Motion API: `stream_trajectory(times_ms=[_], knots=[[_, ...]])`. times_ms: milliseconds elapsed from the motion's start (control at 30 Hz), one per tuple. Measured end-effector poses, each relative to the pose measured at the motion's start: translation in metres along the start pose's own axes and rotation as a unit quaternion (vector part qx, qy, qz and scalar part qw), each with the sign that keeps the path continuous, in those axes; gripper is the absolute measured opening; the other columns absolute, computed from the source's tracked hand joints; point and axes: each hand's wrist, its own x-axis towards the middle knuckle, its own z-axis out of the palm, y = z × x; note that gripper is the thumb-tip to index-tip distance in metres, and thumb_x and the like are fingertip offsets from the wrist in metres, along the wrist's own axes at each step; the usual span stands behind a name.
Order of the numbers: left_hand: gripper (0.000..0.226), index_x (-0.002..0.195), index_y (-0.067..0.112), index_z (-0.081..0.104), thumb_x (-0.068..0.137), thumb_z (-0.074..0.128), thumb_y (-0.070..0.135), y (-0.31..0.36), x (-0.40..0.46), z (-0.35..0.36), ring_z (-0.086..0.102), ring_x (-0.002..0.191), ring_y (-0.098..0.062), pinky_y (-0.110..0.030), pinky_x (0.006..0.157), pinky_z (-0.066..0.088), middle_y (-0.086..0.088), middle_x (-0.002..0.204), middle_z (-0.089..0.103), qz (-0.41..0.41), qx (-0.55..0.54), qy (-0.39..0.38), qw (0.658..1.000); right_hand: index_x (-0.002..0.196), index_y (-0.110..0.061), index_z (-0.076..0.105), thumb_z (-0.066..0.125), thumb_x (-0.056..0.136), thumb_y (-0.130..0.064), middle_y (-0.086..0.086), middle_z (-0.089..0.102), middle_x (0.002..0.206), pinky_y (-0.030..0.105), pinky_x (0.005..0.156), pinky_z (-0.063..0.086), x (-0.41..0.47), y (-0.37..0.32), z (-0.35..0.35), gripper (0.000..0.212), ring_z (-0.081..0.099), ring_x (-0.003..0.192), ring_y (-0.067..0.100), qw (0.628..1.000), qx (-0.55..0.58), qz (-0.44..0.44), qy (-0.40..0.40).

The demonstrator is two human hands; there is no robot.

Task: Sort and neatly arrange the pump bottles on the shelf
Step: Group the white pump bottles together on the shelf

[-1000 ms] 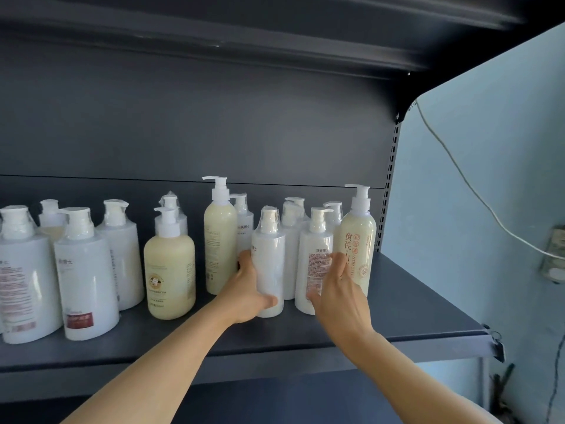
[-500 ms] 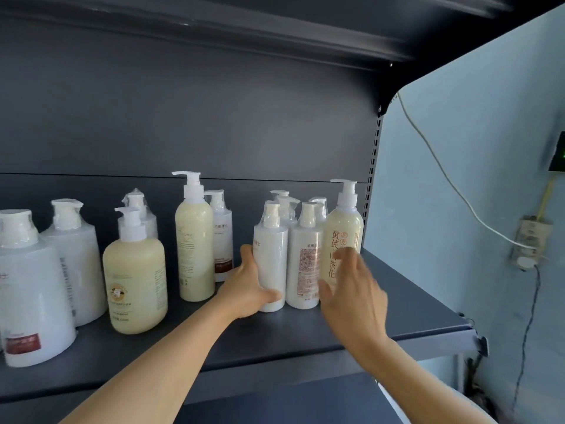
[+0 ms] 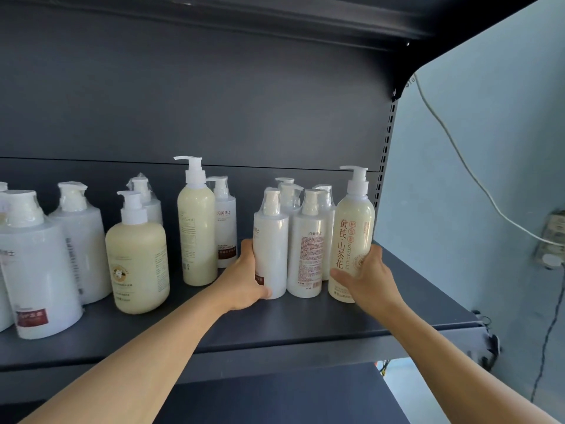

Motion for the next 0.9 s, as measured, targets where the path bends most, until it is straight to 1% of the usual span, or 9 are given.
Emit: stream_trajectory(times_ms=[100,167,267,400,567,633,700,800,900], knots=[[0.075,0.129,0.018,0.022,0.075,0.073,0.009,0.004,0.004,0.001,0.049,0.088,-0.008,-0.021,0.076,0.041,0.009,0.097,0.044,-0.004,0.008,0.001,1.000,0.109,-0.022,0.024,0.069,0.082,-0.022,-0.003,0.043,0.110,0.032,0.072,0.045,0.000,0.007,-0.009,0.053,0.043,0.098,0.016,0.999,-0.025,-0.001,0.020],[0.073,0.127,0.017,0.022,0.075,0.073,0.008,0.007,0.007,0.005,0.048,0.084,-0.004,-0.024,0.080,0.044,0.011,0.094,0.044,-0.005,0.010,-0.005,1.000,0.113,-0.022,0.023,0.069,0.083,-0.023,-0.003,0.041,0.111,0.033,0.073,0.045,0.000,0.011,-0.017,0.055,0.042,0.099,0.016,0.999,-0.033,0.001,0.021],[0.078,0.131,0.017,0.018,0.076,0.072,0.009,0.014,0.013,0.015,0.053,0.094,-0.014,-0.029,0.086,0.048,0.004,0.100,0.046,-0.007,0.001,-0.022,1.000,0.121,-0.021,0.023,0.069,0.083,-0.023,-0.004,0.040,0.112,0.032,0.074,0.045,0.000,0.015,-0.027,0.060,0.041,0.101,0.015,0.999,-0.043,-0.001,0.017],[0.079,0.132,0.016,0.015,0.077,0.071,0.009,0.023,0.022,0.027,0.052,0.098,-0.018,-0.028,0.085,0.046,-0.001,0.107,0.047,-0.010,-0.007,-0.024,1.000,0.122,-0.021,0.023,0.069,0.083,-0.023,-0.004,0.041,0.113,0.036,0.077,0.050,-0.001,0.020,-0.036,0.060,0.042,0.101,0.016,0.999,-0.044,0.003,0.015],[0.080,0.132,0.015,0.015,0.076,0.072,0.011,0.030,0.027,0.033,0.054,0.102,-0.020,-0.031,0.088,0.046,-0.006,0.115,0.050,-0.022,0.008,-0.017,1.000,0.112,-0.024,0.021,0.069,0.082,-0.023,-0.003,0.042,0.112,0.030,0.070,0.045,-0.002,0.024,-0.043,0.057,0.043,0.100,0.016,0.999,-0.041,-0.004,0.007],[0.082,0.134,0.016,0.016,0.076,0.074,0.015,0.032,0.024,0.032,0.054,0.103,-0.020,-0.029,0.087,0.045,-0.005,0.117,0.051,-0.027,0.023,-0.018,0.999,0.110,-0.024,0.020,0.070,0.082,-0.023,-0.003,0.042,0.112,0.029,0.069,0.045,-0.004,0.023,-0.045,0.057,0.043,0.100,0.016,0.999,-0.039,-0.009,0.004],[0.085,0.138,0.017,0.017,0.076,0.075,0.021,0.031,0.018,0.030,0.054,0.106,-0.019,-0.029,0.091,0.045,-0.003,0.124,0.051,-0.027,0.047,-0.018,0.998,0.110,-0.023,0.022,0.071,0.081,-0.024,-0.004,0.043,0.110,0.026,0.067,0.045,-0.009,0.022,-0.046,0.056,0.044,0.100,0.015,0.999,-0.027,-0.017,-0.002],[0.085,0.142,0.018,0.017,0.078,0.073,0.027,0.029,-0.002,0.023,0.051,0.117,-0.020,-0.036,0.099,0.044,-0.004,0.137,0.046,-0.034,0.076,0.034,0.996,0.108,-0.018,0.027,0.071,0.081,-0.024,-0.004,0.047,0.105,0.019,0.061,0.043,-0.019,0.013,-0.044,0.052,0.048,0.095,0.016,0.999,-0.004,-0.043,-0.025],[0.075,0.140,0.020,0.022,0.081,0.070,0.025,0.024,-0.029,0.011,0.049,0.121,-0.020,-0.041,0.098,0.046,-0.003,0.141,0.042,-0.042,0.109,0.119,0.986,0.108,-0.017,0.028,0.073,0.079,-0.023,-0.004,0.049,0.105,0.015,0.057,0.041,-0.030,-0.005,-0.035,0.054,0.049,0.095,0.016,0.996,0.016,-0.071,-0.060]])
